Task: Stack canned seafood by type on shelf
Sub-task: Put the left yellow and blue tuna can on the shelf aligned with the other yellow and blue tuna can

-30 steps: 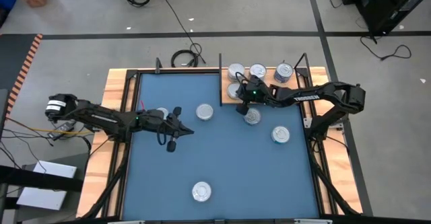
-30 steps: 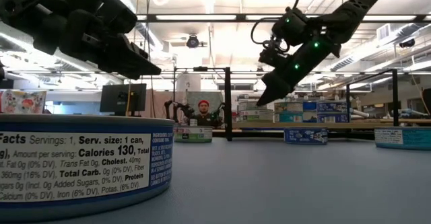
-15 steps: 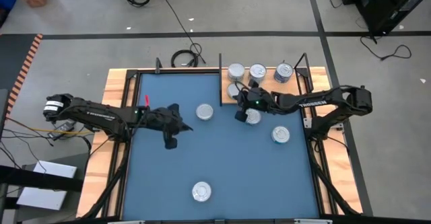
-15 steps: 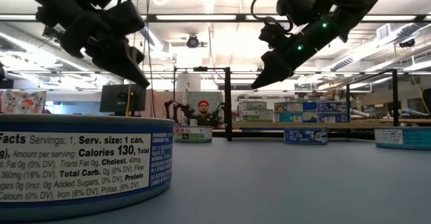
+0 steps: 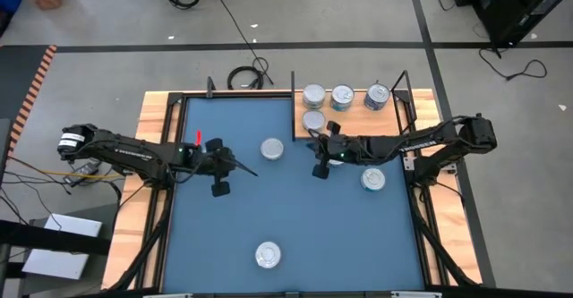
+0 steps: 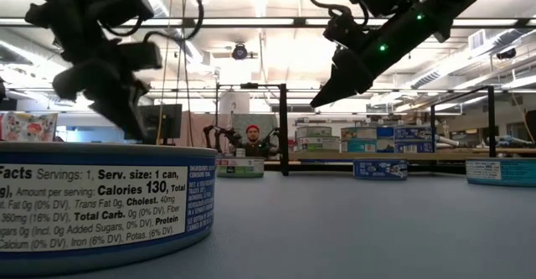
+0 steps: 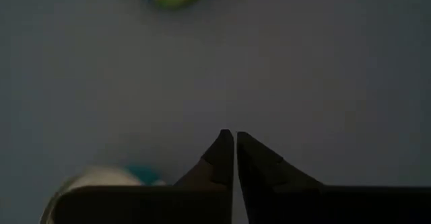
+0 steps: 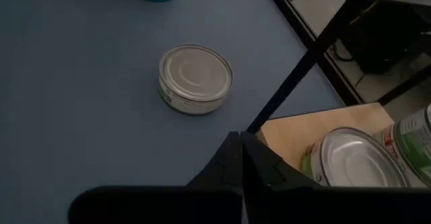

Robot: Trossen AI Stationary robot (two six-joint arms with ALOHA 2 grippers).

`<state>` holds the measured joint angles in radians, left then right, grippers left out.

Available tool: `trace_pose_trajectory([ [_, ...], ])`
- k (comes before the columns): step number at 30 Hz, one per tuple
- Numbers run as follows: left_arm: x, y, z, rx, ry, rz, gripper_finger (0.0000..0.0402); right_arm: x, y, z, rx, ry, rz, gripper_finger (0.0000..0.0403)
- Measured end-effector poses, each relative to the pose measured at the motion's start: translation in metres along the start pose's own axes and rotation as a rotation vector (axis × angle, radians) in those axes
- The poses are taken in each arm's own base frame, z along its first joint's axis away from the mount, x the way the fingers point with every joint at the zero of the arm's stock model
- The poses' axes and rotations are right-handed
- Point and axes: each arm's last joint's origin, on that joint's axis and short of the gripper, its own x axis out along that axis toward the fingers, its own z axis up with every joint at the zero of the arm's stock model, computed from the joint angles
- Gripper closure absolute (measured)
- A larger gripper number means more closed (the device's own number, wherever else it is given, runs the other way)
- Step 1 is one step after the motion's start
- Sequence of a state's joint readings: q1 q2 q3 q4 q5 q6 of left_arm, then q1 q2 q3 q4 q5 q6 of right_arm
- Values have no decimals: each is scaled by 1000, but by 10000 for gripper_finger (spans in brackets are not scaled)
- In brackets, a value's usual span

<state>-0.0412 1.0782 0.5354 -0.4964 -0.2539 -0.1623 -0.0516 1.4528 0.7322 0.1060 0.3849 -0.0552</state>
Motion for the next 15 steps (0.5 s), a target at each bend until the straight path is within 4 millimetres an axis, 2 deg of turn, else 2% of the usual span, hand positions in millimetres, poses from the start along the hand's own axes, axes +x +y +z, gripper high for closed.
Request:
trace_pose_trajectory([
  [9, -1, 3, -11, -71, 103, 72, 333, -11, 25, -1, -14, -3, 14, 401],
  [15, -1, 5, -15, -148, 134, 101, 313, -16, 33, -2, -32, 3, -18, 398],
])
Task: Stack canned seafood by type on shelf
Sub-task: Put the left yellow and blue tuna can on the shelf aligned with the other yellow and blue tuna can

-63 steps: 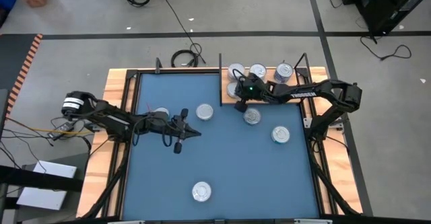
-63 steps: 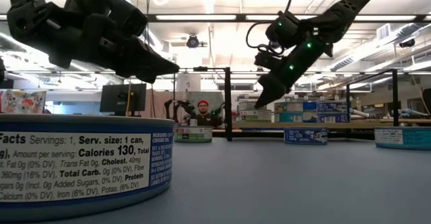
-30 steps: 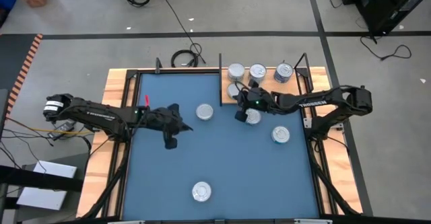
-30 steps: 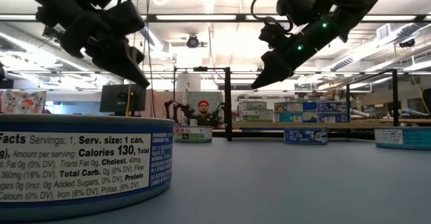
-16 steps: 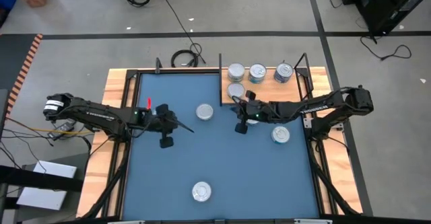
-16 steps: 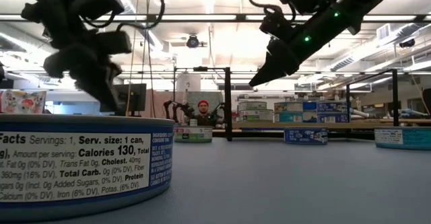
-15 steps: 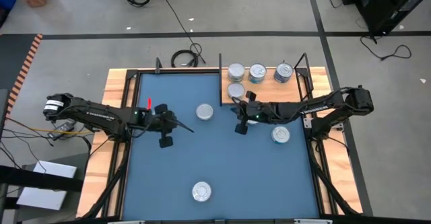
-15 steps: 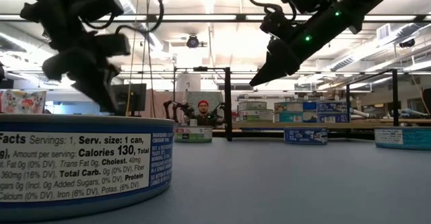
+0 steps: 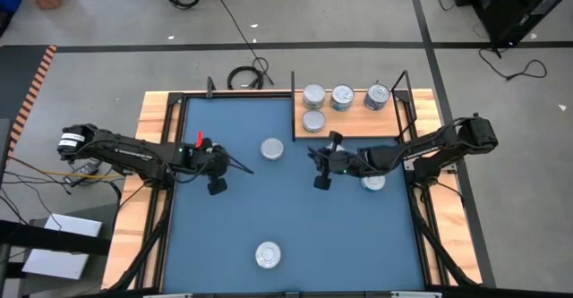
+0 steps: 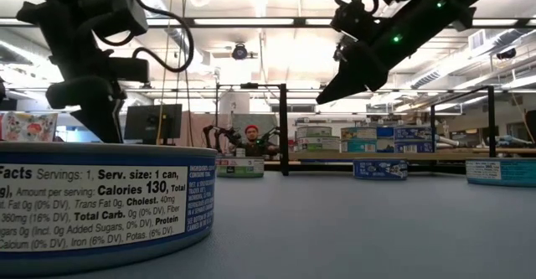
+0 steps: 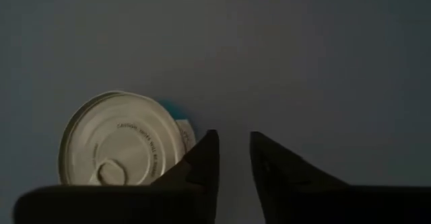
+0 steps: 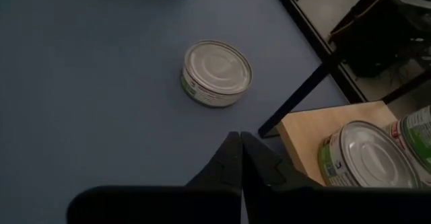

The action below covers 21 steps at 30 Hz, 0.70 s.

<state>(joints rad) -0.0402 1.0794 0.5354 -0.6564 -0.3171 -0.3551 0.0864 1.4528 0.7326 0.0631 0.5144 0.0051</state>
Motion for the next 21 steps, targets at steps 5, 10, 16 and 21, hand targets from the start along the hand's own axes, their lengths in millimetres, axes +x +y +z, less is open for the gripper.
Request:
trace_pose_trajectory([
  [5, 0, 1, 0, -23, -12, 41, 297, -2, 3, 0, 1, -5, 8, 399],
  [10, 7, 1, 0, 1, 7, 133, 285, -3, 5, 0, 11, -8, 15, 397],
  [16, 20, -1, -3, 37, 80, 186, 281, -3, 6, 1, 13, -11, 16, 398],
  [21, 28, -3, -3, 56, 105, 238, 281, -3, 6, 1, 35, -10, 16, 396],
])
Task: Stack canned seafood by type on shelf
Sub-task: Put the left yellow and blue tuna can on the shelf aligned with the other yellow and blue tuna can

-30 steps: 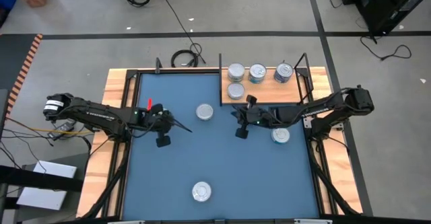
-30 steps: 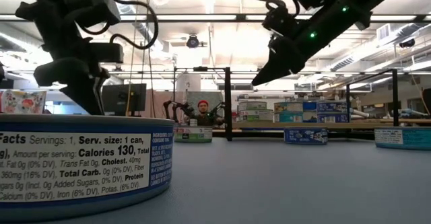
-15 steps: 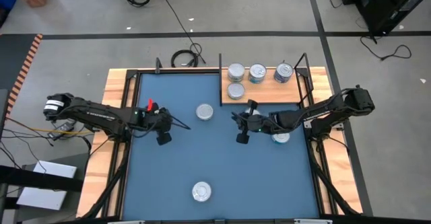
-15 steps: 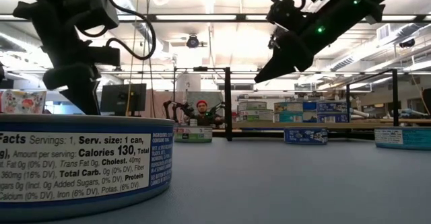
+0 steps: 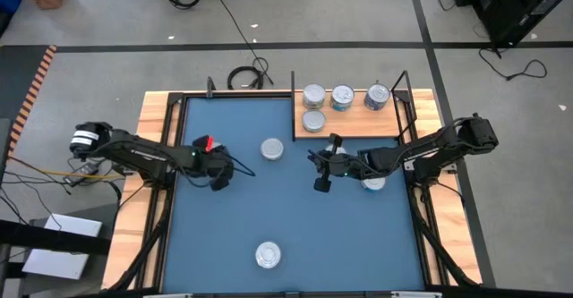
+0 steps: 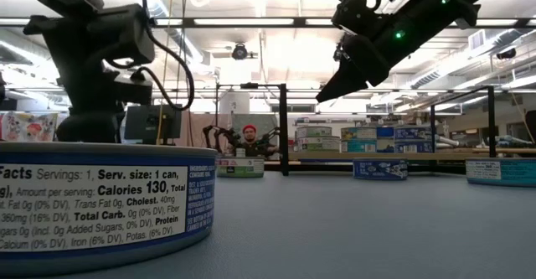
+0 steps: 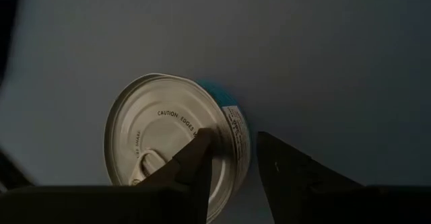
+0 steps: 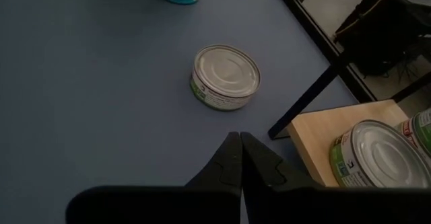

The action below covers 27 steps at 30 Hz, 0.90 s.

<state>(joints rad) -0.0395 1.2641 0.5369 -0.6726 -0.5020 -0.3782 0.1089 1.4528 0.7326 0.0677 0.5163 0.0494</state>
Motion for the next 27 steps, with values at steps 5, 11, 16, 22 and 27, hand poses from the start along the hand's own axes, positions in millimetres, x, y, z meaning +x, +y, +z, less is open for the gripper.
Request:
trace_pose_trajectory([
  [5, 3, -1, 0, 11, 7, 24, 281, 0, 0, 0, 0, 0, 0, 397],
  [11, 3, -1, 0, 27, 11, 15, 308, -1, 3, 0, -4, -4, 8, 397],
  [16, 2, -1, 0, 63, 10, 11, 347, -1, 3, 0, -3, -6, 9, 397],
  [22, 0, -3, 1, 77, 4, 1, 379, -1, 3, 1, -2, -8, 9, 396],
  [27, -12, -9, 13, 122, -29, -78, 384, -2, 4, 0, -4, -9, 13, 397],
])
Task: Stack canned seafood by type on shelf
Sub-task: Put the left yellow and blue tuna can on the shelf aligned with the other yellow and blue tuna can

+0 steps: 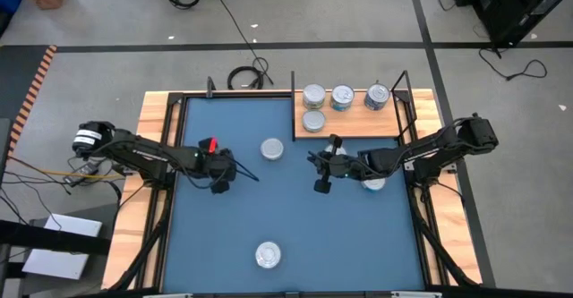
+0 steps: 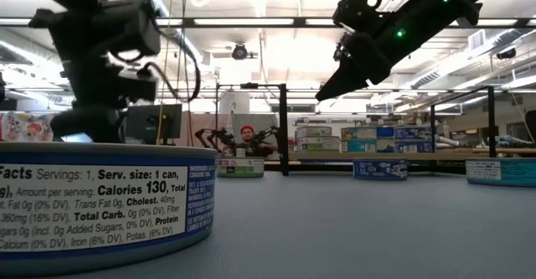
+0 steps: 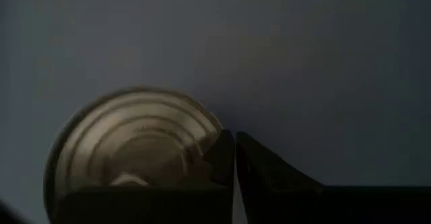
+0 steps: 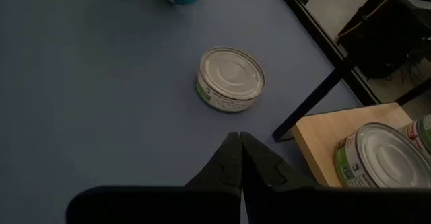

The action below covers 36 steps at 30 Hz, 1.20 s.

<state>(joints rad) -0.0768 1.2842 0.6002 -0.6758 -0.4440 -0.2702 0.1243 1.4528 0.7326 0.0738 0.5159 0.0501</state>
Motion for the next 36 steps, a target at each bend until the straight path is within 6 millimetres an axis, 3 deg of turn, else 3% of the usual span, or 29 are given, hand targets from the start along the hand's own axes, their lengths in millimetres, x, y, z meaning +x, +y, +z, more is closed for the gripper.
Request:
trace_pose_trajectory([
  [8, -23, -8, 23, 56, -95, -84, 386, -5, 10, 0, -20, -10, 32, 397],
  [16, -29, -13, 23, 66, -80, -164, 392, -10, 18, -1, -34, -18, 58, 397],
  [26, -15, 13, 17, -110, 5, 45, 394, -11, 20, -1, -35, -20, 65, 395],
  [36, 9, 21, 5, -132, 33, -6, 399, -12, 21, -2, -15, -8, 71, 395],
])
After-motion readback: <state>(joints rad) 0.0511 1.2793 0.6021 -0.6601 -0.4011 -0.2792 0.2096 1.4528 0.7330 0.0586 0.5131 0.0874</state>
